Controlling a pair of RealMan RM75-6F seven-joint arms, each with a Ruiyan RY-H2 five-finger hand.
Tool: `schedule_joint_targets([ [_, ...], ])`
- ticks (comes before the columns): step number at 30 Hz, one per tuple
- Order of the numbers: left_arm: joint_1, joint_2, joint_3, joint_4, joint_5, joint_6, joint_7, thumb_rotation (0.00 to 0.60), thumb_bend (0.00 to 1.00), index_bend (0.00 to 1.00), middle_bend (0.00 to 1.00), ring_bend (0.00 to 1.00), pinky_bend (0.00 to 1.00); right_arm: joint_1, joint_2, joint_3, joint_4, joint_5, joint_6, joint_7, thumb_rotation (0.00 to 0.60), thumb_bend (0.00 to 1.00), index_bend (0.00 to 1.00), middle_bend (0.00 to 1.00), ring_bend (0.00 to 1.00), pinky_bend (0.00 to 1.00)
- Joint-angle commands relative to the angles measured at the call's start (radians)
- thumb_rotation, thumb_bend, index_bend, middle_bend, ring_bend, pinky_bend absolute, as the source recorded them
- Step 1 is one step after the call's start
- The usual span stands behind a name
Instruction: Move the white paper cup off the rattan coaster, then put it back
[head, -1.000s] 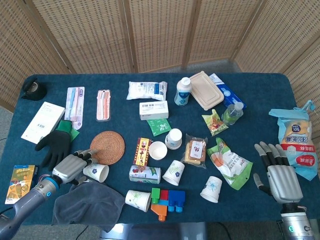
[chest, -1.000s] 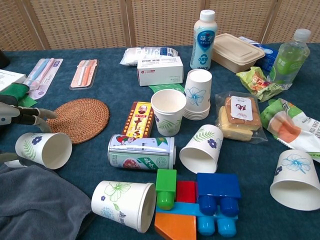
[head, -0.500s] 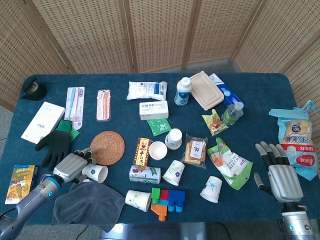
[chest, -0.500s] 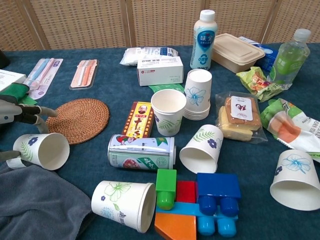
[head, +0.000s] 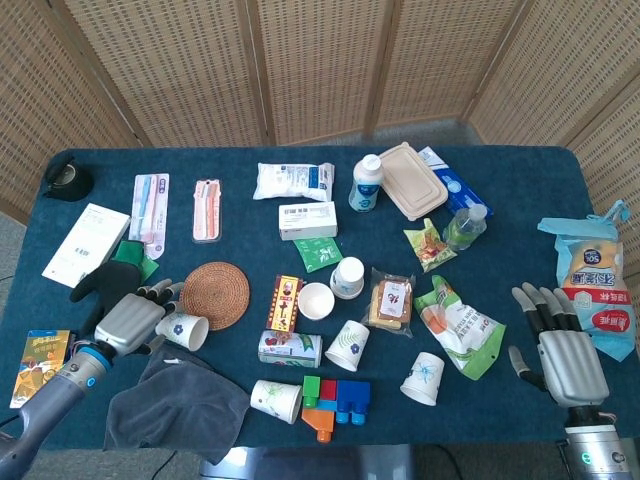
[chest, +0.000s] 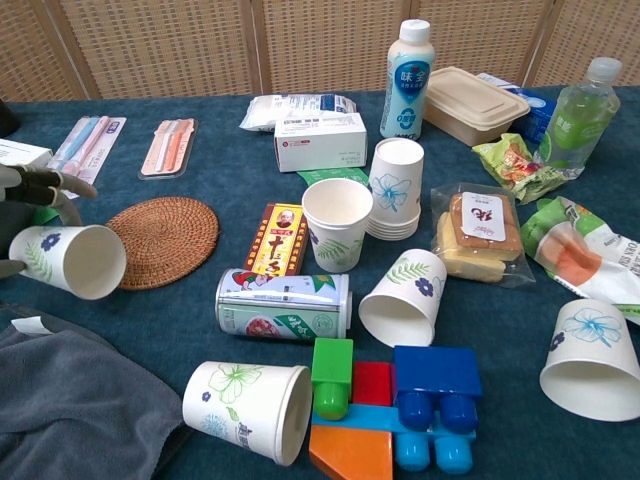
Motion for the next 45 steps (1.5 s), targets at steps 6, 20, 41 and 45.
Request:
schedule_joint_targets([
  [6,-0.012,0.079,-0.036,-0.021,-0.005,0.083,0.265,0.6,0.45,0.36,0.1,0.04,0.2,0.007,-0.01,0.002,0.006,0.0,-0.01,0.003,0.6,0.45,0.0,0.0,0.0,0.0],
  [20,-0.087,0.028,-0.044,0.016,-0.018,0.075,0.757,0.6,0.45,0.37,0.09,0.04,0.19,0.019,-0.022,0.008,0.038,0.006,-0.026,0.04,0.6,0.45,0.0,0.0,0.0,0.0],
  [41,-0.177,-0.164,0.001,0.091,-0.022,0.04,1.186,0.6,0.45,0.37,0.06,0.03,0.18,0.028,-0.035,0.012,0.068,-0.001,-0.028,0.075,0.6,0.45,0.0,0.0,0.0,0.0],
  [45,-0.179,-0.197,0.011,0.112,-0.007,0.059,1.258,0.6,0.45,0.36,0.05,0.02,0.18,0.027,-0.034,0.011,0.07,-0.001,-0.026,0.08,0.6,0.45,0.0,0.0,0.0,0.0],
])
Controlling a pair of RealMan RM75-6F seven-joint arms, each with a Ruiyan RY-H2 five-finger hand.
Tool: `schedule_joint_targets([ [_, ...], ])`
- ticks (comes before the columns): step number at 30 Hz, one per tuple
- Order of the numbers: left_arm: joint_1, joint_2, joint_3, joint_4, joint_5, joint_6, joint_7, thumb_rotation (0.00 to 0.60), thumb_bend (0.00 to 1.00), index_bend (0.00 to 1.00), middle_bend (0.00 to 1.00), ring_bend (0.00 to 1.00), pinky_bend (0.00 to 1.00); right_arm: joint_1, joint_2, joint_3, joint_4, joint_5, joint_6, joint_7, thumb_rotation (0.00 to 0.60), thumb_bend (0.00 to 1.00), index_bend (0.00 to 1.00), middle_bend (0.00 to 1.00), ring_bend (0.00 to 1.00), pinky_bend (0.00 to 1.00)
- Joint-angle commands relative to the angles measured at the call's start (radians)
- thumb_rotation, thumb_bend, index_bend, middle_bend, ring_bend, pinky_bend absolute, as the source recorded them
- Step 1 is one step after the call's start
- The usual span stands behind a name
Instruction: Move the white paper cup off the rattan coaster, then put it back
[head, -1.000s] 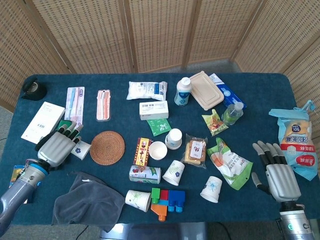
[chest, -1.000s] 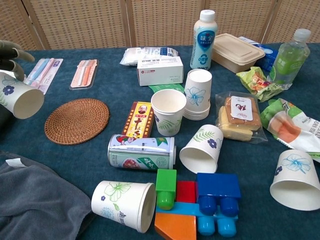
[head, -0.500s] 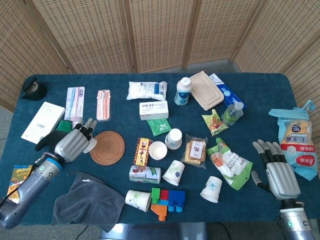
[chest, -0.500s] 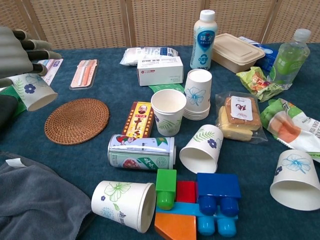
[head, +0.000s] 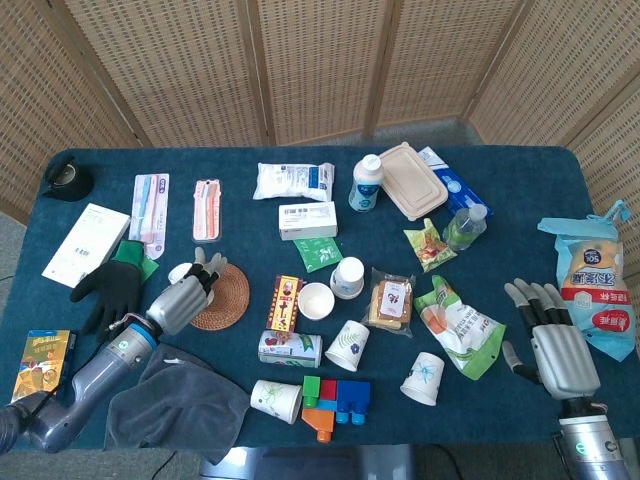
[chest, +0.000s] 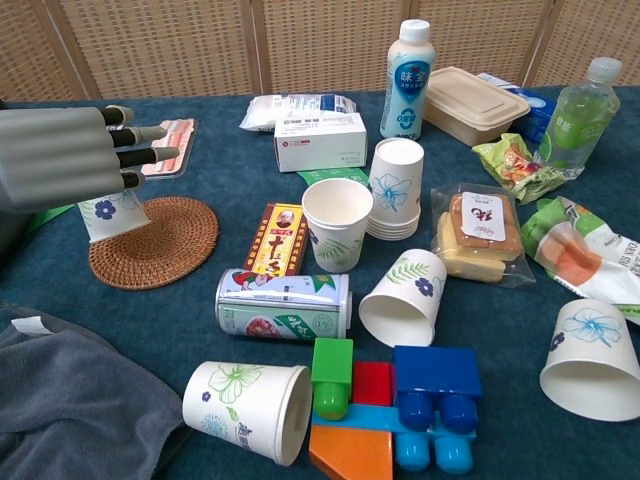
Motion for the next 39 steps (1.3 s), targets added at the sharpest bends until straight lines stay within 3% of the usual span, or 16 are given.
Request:
schedule_joint_targets([
  [1,-0.002,-0.034,0.012,0.019,0.009,0.018,0.062,0.6,0.45,0.35,0.04,0.01,0.17,-0.001,0.0,0.0,0.001,0.0,0.001,0.002,0.6,0.45,0.0,0.0,0.0,0.0],
  [5,0.008,-0.061,0.014,0.014,-0.019,0.046,0.141,0.6,0.45,0.28,0.01,0.0,0.17,-0.003,0.002,-0.002,0.003,-0.003,0.005,0.007,0.6,0.45,0.0,0.0,0.0,0.0],
  [10,0.018,-0.055,0.01,-0.026,-0.042,0.082,0.171,0.6,0.45,0.04,0.0,0.0,0.15,-0.008,0.007,-0.002,0.005,-0.002,0.012,0.014,0.6,0.45,0.0,0.0,0.0,0.0],
  [19,0.039,-0.034,-0.004,-0.084,-0.061,0.152,0.165,0.6,0.45,0.0,0.0,0.0,0.13,-0.006,0.009,-0.003,0.003,-0.012,0.012,0.014,0.6,0.45,0.0,0.0,0.0,0.0],
  [28,0.092,0.08,-0.071,-0.237,-0.104,0.251,-0.066,0.6,0.45,0.0,0.0,0.0,0.13,-0.002,0.028,0.004,-0.003,0.001,0.008,0.003,0.6,0.45,0.0,0.0,0.0,0.0],
  [32,0.143,0.149,-0.092,-0.314,-0.097,0.299,-0.28,0.6,0.45,0.0,0.0,0.0,0.13,0.005,0.037,0.011,-0.005,0.01,-0.001,-0.001,0.6,0.45,0.0,0.0,0.0,0.0],
  [39,0.249,0.261,-0.075,-0.395,-0.086,0.347,-0.617,0.6,0.45,0.0,0.0,0.0,0.15,0.017,0.04,0.025,0.005,0.03,-0.012,-0.005,0.6,0.45,0.0,0.0,0.0,0.0],
])
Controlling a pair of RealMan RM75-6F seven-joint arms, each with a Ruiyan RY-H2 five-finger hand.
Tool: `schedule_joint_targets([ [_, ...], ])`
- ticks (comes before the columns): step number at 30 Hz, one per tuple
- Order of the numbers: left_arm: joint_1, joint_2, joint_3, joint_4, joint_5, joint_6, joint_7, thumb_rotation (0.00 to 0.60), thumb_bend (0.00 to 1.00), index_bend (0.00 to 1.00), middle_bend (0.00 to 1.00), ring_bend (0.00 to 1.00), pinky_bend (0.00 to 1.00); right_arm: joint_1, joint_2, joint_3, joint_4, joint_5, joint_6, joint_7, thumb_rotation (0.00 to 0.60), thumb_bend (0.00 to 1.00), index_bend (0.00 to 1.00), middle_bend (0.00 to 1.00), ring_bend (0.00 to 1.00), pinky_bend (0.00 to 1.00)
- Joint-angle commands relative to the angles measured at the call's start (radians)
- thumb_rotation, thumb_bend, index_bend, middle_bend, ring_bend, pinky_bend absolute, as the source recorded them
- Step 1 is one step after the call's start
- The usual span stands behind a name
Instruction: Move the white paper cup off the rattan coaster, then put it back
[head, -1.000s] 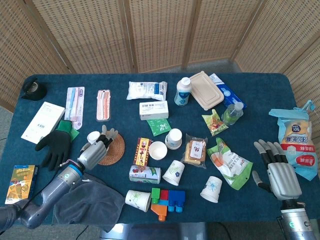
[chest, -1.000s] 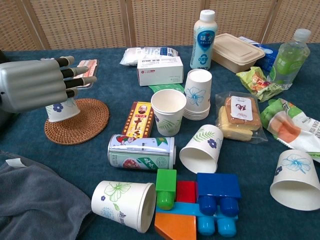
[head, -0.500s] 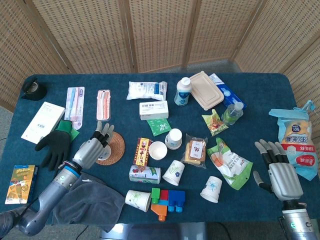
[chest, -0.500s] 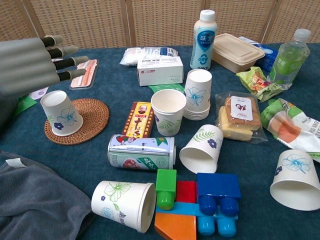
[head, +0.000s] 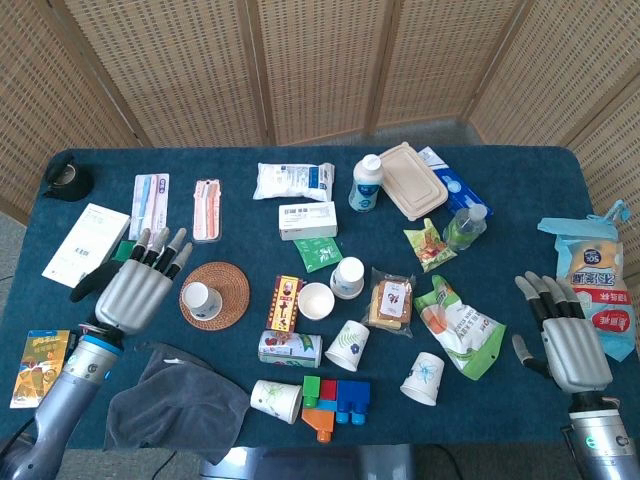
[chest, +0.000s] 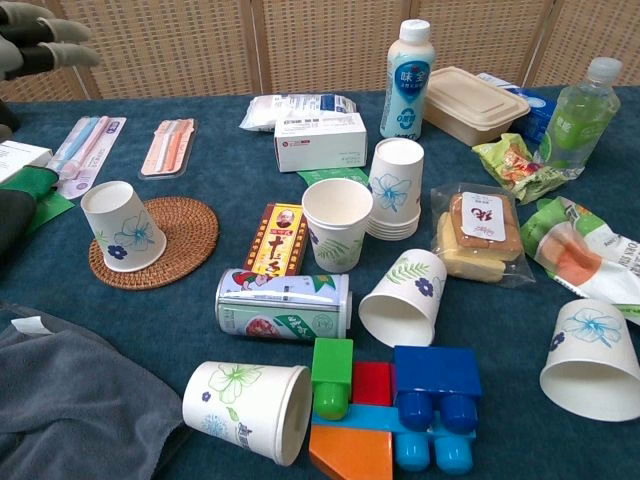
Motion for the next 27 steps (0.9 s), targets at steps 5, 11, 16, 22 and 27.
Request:
schedule_joint_targets([
  [5,0.158,0.18,0.025,-0.116,0.023,0.047,-0.481,0.6,0.45,0.0,0.0,0.0,0.15,0.003,-0.004,0.012,0.016,0.024,0.002,-0.01,0.6,0.45,0.0,0.0,0.0,0.0],
  [11,0.24,0.211,0.05,-0.073,0.069,0.071,-0.734,0.6,0.45,0.0,0.0,0.0,0.15,0.002,-0.015,0.018,0.039,0.047,0.001,0.002,0.6,0.45,0.0,0.0,0.0,0.0],
  [16,0.286,0.219,0.056,-0.034,0.081,0.088,-0.848,0.6,0.45,0.0,0.0,0.0,0.13,-0.002,-0.017,0.019,0.051,0.052,0.007,0.013,0.6,0.45,0.0,0.0,0.0,0.0],
  [22,0.309,0.223,0.049,-0.011,0.101,0.096,-0.884,0.6,0.45,0.0,0.0,0.0,0.12,0.0,-0.022,0.021,0.06,0.058,0.003,0.019,0.6,0.45,0.0,0.0,0.0,0.0],
  [27,0.307,0.216,0.036,-0.003,0.097,0.075,-0.888,0.6,0.45,0.0,0.0,0.0,0.12,0.002,-0.027,0.02,0.06,0.062,-0.002,0.014,0.6,0.45,0.0,0.0,0.0,0.0],
])
